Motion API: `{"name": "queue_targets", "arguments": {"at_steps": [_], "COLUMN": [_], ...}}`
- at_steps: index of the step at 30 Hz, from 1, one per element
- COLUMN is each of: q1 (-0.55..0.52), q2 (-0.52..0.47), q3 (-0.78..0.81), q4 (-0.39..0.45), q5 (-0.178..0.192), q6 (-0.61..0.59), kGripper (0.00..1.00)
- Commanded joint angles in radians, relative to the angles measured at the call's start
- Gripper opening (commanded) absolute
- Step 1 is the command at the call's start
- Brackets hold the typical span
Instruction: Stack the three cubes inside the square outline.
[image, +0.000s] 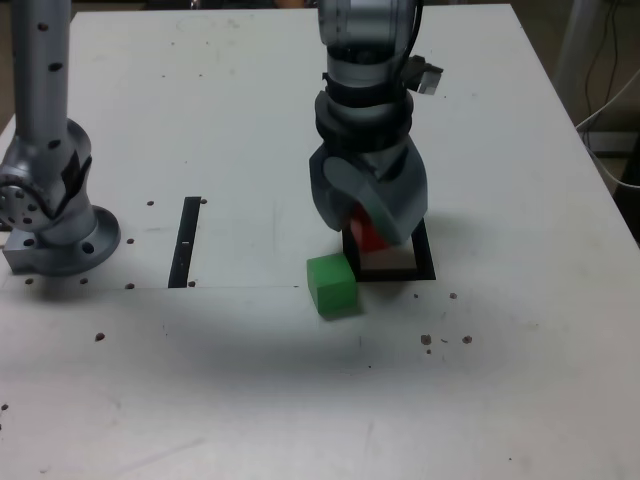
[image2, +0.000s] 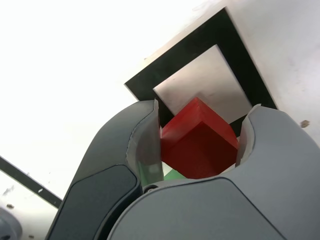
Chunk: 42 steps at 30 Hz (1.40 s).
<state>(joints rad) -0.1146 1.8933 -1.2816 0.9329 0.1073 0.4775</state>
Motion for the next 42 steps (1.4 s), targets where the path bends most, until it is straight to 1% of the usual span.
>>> {"name": "queue_targets", "arguments": {"at_steps": [1, 14, 24, 25, 26, 27, 30, 31, 32, 34, 42], "q1": [-0.002, -0.002, -0.002, -0.001, 0.0, 0.001, 0.006, 0.009, 0.011, 0.014, 0.018], "q2": [0.001, 0.024, 0.043, 0.043, 0.043, 0.043, 0.043, 0.043, 0.043, 0.042, 0.038], "q3": [0.004, 0.024, 0.037, 0.038, 0.04, 0.041, 0.047, 0.05, 0.052, 0.058, 0.065], "q4": [-0.008, -0.065, -0.086, -0.086, -0.085, -0.085, -0.082, -0.08, -0.08, -0.081, -0.081], "q5": [0.005, 0.015, 0.015, 0.015, 0.015, 0.015, 0.015, 0.014, 0.014, 0.013, 0.012], "q6": [0.01, 0.029, 0.03, 0.03, 0.03, 0.03, 0.03, 0.03, 0.03, 0.03, 0.03], "kGripper": [0.39, 0.39, 0.4, 0.42, 0.47, 0.53, 0.79, 0.89, 0.95, 0.99, 0.99]}}
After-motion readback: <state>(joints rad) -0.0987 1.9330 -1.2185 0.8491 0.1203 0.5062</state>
